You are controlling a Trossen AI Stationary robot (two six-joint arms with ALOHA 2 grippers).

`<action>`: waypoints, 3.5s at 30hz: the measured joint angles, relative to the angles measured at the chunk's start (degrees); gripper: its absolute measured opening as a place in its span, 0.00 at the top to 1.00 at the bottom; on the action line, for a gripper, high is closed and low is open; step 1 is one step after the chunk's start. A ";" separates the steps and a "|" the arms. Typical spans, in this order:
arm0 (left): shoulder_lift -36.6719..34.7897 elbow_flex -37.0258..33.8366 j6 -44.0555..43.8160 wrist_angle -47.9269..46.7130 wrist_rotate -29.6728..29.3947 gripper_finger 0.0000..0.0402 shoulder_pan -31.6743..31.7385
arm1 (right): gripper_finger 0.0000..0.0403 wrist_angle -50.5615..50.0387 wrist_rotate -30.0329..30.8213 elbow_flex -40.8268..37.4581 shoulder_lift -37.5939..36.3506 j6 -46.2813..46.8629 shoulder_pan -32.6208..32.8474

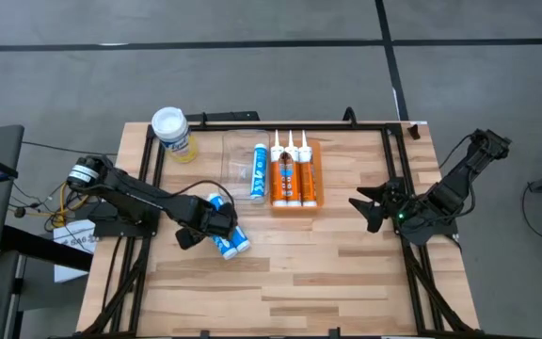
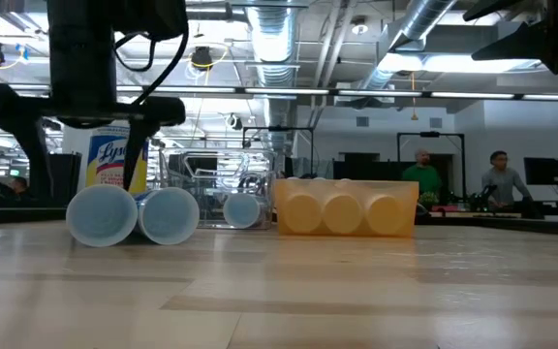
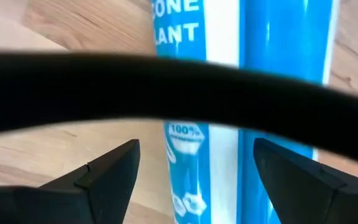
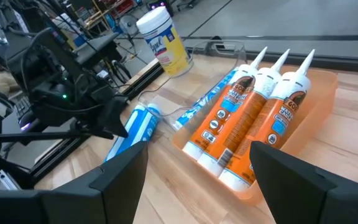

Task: Pick & place silicon tubes, Sealant and Lysol wipes
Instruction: Put the left blue sealant into the transparent bin

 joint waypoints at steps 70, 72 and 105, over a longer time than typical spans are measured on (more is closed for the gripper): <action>0.48 0.66 8.74 -15.95 0.64 0.50 -2.38 | 0.31 -8.32 0.60 0.00 0.00 -0.70 -0.37; 0.42 3.17 9.30 -17.84 -0.94 0.50 -2.63 | 0.31 -10.86 0.46 0.00 0.00 -1.46 -0.69; 0.20 25.95 53.79 -4.72 -19.41 0.50 19.59 | 0.31 -8.96 0.46 0.00 -12.12 -31.99 1.50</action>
